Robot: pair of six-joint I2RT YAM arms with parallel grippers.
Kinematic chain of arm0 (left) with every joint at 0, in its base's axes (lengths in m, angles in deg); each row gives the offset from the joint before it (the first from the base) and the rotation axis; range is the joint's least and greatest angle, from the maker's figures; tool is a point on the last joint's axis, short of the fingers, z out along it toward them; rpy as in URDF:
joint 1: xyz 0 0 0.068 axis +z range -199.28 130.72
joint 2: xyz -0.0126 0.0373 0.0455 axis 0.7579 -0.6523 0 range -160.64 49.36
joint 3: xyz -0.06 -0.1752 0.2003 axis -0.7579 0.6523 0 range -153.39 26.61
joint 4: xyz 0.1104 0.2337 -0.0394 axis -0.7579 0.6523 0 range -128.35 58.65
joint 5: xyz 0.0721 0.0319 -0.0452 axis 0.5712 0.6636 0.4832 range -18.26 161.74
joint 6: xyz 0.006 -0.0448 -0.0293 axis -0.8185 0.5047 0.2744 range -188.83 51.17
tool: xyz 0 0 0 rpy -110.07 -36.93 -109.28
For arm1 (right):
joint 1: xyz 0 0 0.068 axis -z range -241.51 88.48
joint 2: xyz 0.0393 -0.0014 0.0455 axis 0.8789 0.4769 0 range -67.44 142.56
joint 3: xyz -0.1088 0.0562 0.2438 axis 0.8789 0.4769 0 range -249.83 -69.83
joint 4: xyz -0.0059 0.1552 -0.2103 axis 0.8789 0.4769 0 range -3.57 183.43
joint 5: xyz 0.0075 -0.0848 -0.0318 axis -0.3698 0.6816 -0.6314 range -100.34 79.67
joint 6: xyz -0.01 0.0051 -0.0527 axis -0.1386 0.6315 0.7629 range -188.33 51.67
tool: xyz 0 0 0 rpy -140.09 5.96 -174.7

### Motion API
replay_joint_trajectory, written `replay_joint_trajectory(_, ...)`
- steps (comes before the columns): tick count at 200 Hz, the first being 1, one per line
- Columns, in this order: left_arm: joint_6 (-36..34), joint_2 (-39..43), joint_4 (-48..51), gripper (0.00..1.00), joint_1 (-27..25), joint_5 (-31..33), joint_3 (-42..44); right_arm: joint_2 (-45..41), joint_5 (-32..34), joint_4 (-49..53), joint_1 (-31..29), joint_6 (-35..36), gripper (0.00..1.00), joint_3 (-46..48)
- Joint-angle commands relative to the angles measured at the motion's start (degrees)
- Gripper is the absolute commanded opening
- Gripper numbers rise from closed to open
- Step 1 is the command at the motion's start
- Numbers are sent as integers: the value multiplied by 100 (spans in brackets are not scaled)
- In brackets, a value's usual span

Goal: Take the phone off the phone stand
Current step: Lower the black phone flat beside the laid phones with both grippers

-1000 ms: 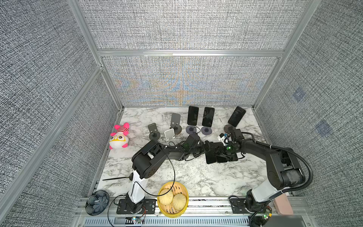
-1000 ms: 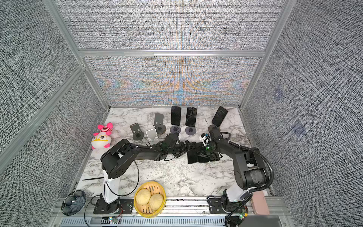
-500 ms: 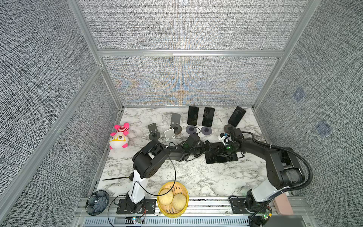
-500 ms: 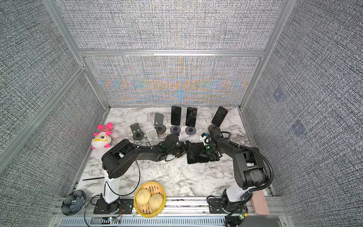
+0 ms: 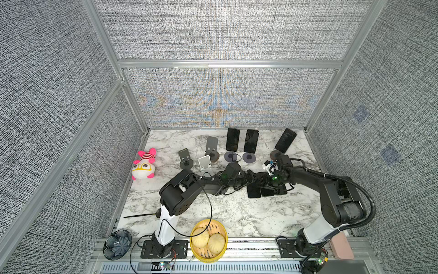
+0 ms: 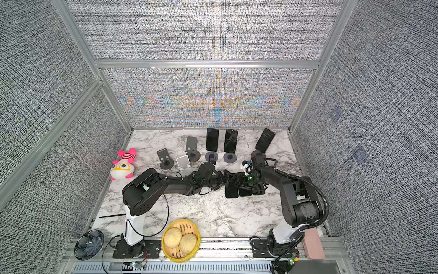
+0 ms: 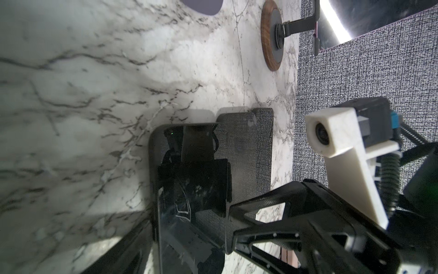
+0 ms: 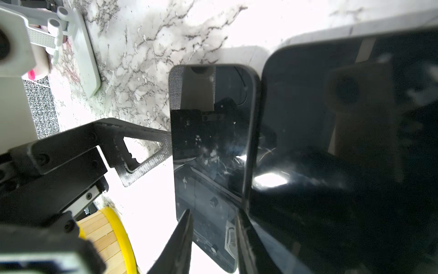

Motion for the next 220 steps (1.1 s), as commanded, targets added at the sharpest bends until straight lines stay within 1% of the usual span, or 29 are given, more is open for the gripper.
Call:
replay_joint_trajectory(1, 64, 8, 242, 99, -22, 45, 40, 48, 10, -3, -17, -22, 33, -62)
replay_joint_trajectory(75, 117, 52, 232, 99, -48, 87, 52, 270, 31, -41, -71, -40, 34, -194)
replay_joint_trajectory(91, 121, 55, 233, 99, -39, 87, 50, 127, 165, 20, -66, -23, 34, -163)
replay_joint_trajectory(121, 108, 57, 241, 99, -55, 105, 49, -112, 216, 201, -44, 29, 34, -202)
replay_joint_trajectory(175, 73, 152, 283, 99, -57, 223, 87, -134, 288, 152, -35, -58, 34, -152)
replay_joint_trajectory(201, -107, 166, 480, 99, -48, 273, 29, -309, 422, -100, -38, -250, 34, 32)
replay_joint_trajectory(204, -138, 314, 524, 99, -46, 285, 5, -349, 450, -96, -42, -270, 34, 49)
replay_joint_trajectory(220, -299, 444, 747, 99, -46, 362, -61, -593, 673, -29, -42, -287, 34, 75)
